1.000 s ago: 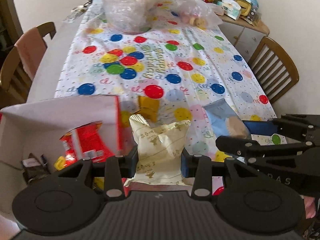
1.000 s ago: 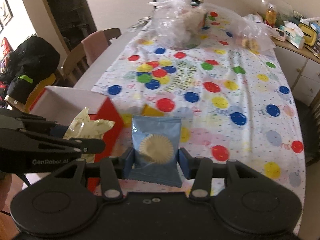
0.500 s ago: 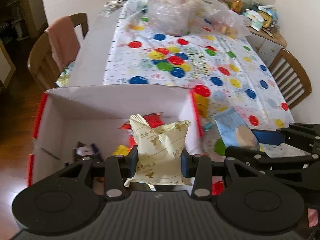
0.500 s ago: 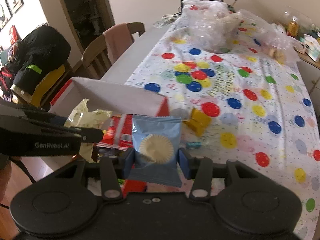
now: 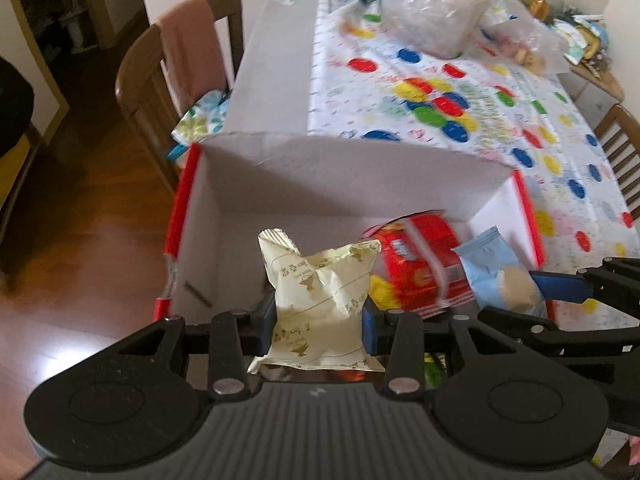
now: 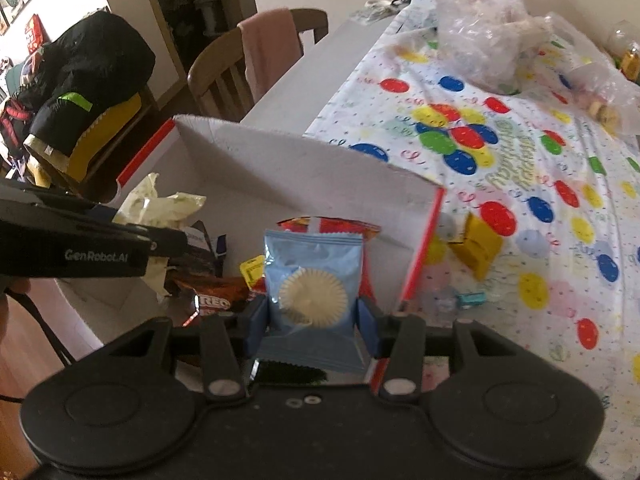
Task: Organize snacks
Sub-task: 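Carry the cream bag and blue cookie packet over the white box, then open both grippers to drop the two packets into the box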
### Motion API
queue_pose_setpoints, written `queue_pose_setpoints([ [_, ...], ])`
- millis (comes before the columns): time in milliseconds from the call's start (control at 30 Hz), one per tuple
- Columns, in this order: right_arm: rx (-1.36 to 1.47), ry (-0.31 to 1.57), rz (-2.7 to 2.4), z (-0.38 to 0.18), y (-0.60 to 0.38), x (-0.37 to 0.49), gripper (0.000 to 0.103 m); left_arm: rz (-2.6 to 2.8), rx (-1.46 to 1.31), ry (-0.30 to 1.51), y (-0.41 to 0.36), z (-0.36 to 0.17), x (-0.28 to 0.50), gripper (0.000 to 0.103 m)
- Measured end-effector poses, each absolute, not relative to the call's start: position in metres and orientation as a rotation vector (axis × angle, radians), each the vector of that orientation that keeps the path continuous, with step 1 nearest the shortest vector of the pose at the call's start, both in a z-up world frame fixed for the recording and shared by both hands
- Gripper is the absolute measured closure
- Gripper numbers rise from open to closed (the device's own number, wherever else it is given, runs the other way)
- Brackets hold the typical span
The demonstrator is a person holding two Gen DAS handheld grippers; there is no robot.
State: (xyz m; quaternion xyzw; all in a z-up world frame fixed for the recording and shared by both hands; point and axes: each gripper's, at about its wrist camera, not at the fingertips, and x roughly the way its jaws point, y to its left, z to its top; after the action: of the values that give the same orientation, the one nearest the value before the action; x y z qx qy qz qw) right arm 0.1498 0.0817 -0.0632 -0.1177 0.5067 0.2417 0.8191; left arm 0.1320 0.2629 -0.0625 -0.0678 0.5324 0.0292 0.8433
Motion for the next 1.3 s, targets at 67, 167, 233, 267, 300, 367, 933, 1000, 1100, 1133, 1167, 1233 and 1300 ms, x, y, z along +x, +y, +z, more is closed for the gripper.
queue_pose_setpoints([
  [67, -0.254, 1.087, 0.514, -0.069, 0.089, 0.152, 0.057, 0.062, -0.137, 1.136, 0.268, -0.068, 0.132, 0.063],
  [167, -0.255, 1.092, 0.507, -0.078, 0.100, 0.158, 0.057, 0.063, -0.128, 1.152, 0.272, -0.076, 0.135, 0.063],
  [233, -0.263, 1.090, 0.502, -0.083, 0.106, 0.162, 0.057, 0.065, -0.118, 1.160, 0.274, -0.081, 0.138, 0.063],
  [267, -0.270, 1.090, 0.497, -0.086, 0.109, 0.164, 0.057, 0.064, -0.113, 1.162, 0.274, -0.083, 0.140, 0.063],
  [300, -0.275, 1.091, 0.494, -0.088, 0.111, 0.166, 0.057, 0.060, -0.108, 1.167, 0.273, -0.085, 0.143, 0.063],
  [367, -0.285, 1.093, 0.491, -0.093, 0.116, 0.171, 0.057, 0.054, -0.096, 1.174, 0.273, -0.089, 0.148, 0.063],
  [933, -0.312, 1.119, 0.470, -0.108, 0.125, 0.177, 0.056, 0.052, -0.047, 1.271, 0.275, -0.115, 0.171, 0.063],
  [1000, -0.309, 1.121, 0.472, -0.109, 0.125, 0.178, 0.052, 0.054, -0.049, 1.271, 0.275, -0.115, 0.170, 0.063],
  [1100, -0.298, 1.119, 0.474, -0.108, 0.123, 0.178, 0.048, 0.058, -0.051, 1.266, 0.275, -0.114, 0.169, 0.060],
  [1133, -0.295, 1.118, 0.473, -0.108, 0.123, 0.178, 0.048, 0.057, -0.054, 1.265, 0.275, -0.114, 0.169, 0.058],
  [1167, -0.293, 1.115, 0.475, -0.107, 0.122, 0.178, 0.048, 0.056, -0.056, 1.264, 0.275, -0.113, 0.168, 0.057],
  [1233, -0.287, 1.112, 0.476, -0.105, 0.121, 0.177, 0.045, 0.052, -0.052, 1.256, 0.273, -0.111, 0.165, 0.053],
  [1300, -0.279, 1.102, 0.480, -0.102, 0.119, 0.175, 0.039, 0.051, -0.053, 1.244, 0.271, -0.108, 0.162, 0.049],
])
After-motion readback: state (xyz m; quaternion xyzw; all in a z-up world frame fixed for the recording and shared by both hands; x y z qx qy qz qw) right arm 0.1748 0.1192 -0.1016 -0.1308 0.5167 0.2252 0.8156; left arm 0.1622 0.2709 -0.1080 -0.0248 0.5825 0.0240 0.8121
